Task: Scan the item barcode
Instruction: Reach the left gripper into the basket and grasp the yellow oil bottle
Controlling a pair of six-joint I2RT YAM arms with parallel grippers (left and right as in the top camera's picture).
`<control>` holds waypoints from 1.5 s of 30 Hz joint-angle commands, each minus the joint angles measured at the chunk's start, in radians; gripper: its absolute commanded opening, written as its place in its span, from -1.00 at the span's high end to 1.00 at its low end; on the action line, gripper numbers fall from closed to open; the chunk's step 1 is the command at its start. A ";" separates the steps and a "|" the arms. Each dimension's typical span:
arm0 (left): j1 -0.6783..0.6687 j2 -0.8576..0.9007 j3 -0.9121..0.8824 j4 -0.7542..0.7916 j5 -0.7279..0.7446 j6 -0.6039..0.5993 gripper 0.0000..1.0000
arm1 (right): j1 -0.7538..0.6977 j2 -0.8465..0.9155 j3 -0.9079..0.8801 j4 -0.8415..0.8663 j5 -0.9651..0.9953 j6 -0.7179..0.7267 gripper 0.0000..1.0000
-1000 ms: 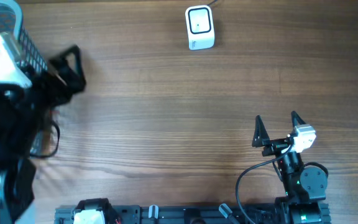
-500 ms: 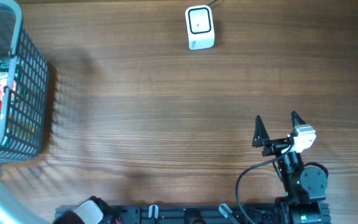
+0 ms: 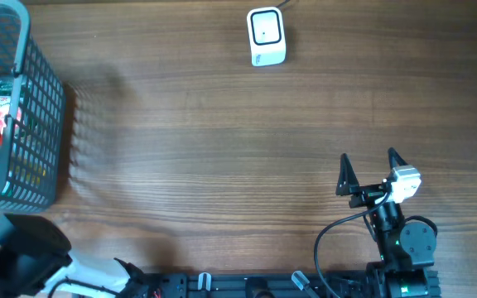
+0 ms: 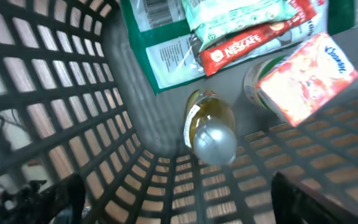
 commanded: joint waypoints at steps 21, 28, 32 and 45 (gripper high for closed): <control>0.003 0.045 -0.338 0.306 0.073 0.048 -0.65 | 0.000 -0.006 -0.001 0.003 0.002 0.004 -0.99; 0.003 0.046 -0.376 0.356 0.079 0.048 -0.48 | 0.000 -0.006 -0.001 0.003 0.002 0.004 -1.00; 0.003 0.045 -0.376 0.364 0.079 0.048 -0.18 | 0.000 -0.006 -0.001 0.003 0.002 0.003 -0.99; 0.003 0.045 -0.376 0.368 0.108 0.045 0.34 | 0.000 -0.006 -0.001 0.003 0.002 0.003 -0.99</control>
